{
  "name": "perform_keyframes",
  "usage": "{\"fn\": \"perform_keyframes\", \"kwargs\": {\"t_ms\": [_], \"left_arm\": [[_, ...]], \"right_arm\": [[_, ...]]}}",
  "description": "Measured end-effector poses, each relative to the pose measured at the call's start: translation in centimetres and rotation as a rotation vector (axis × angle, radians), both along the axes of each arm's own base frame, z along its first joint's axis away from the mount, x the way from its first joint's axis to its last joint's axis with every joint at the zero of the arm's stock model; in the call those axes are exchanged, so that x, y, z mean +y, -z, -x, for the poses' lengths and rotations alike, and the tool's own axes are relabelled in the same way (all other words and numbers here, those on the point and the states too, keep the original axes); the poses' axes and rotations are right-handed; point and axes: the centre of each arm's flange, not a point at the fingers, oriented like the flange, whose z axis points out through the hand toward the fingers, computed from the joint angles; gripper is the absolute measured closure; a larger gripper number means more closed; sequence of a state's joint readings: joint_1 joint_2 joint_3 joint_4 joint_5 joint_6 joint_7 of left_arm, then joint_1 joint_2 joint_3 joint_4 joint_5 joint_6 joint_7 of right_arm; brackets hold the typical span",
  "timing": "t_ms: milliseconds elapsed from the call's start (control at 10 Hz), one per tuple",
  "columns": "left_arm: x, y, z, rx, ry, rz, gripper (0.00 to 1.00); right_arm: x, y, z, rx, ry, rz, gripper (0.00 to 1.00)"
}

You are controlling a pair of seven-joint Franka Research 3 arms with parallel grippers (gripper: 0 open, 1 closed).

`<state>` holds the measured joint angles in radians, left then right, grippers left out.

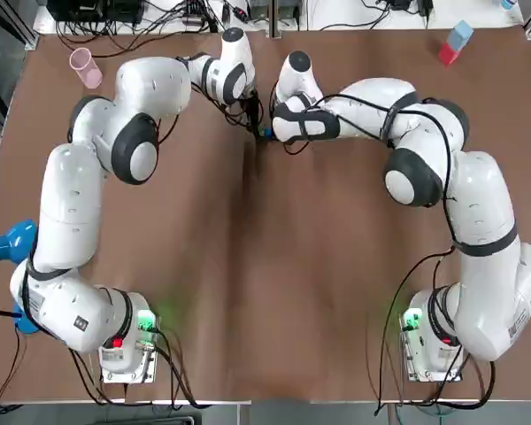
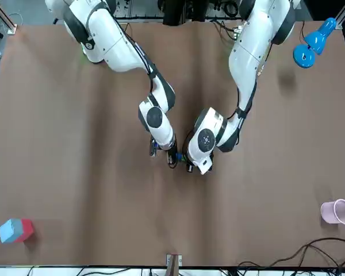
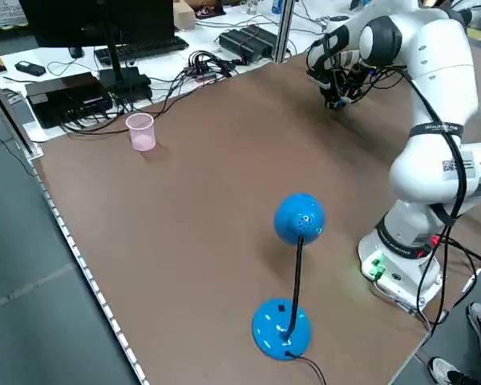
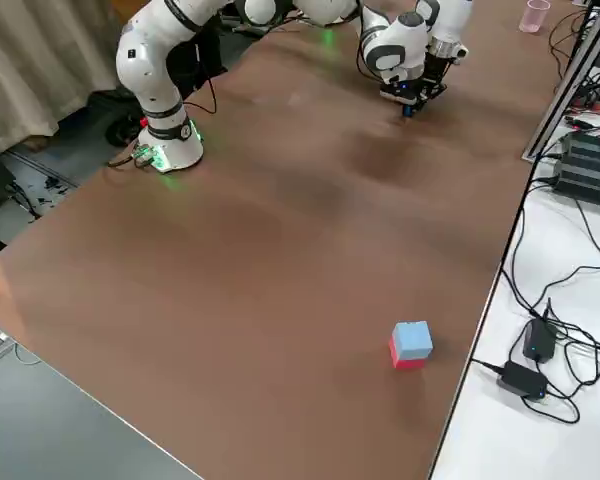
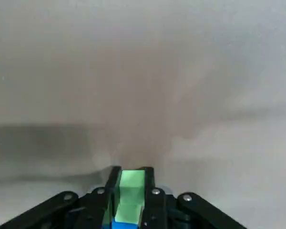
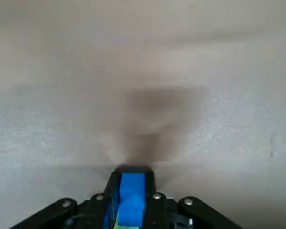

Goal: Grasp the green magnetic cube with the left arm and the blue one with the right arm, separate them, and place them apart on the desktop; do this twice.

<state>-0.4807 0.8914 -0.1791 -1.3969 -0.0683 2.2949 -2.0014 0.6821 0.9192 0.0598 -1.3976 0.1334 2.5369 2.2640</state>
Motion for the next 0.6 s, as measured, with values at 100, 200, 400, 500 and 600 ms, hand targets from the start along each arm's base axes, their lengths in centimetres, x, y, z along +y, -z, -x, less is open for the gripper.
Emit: {"fn": "perform_keyframes", "kwargs": {"t_ms": [100,200,400,500,600], "left_arm": [[-0.1,0.0,0.1,0.000,0.002,0.000,0.77],[-0.3,0.0,0.2,0.000,0.005,0.000,0.77],[-1.0,-0.4,0.7,-0.002,0.014,0.003,0.77],[-1.2,-0.6,0.7,-0.003,0.017,0.004,0.77],[-1.3,-0.8,0.8,-0.004,0.019,0.005,0.77]], "right_arm": [[0.0,0.0,0.0,0.000,0.000,0.000,0.73],[0.0,0.0,0.0,0.000,0.000,0.000,0.73],[0.0,0.0,0.0,0.001,0.001,-0.001,0.71],[0.1,0.0,0.1,0.001,0.000,-0.002,0.71],[0.2,0.0,0.1,0.001,-0.001,-0.003,0.70]]}}
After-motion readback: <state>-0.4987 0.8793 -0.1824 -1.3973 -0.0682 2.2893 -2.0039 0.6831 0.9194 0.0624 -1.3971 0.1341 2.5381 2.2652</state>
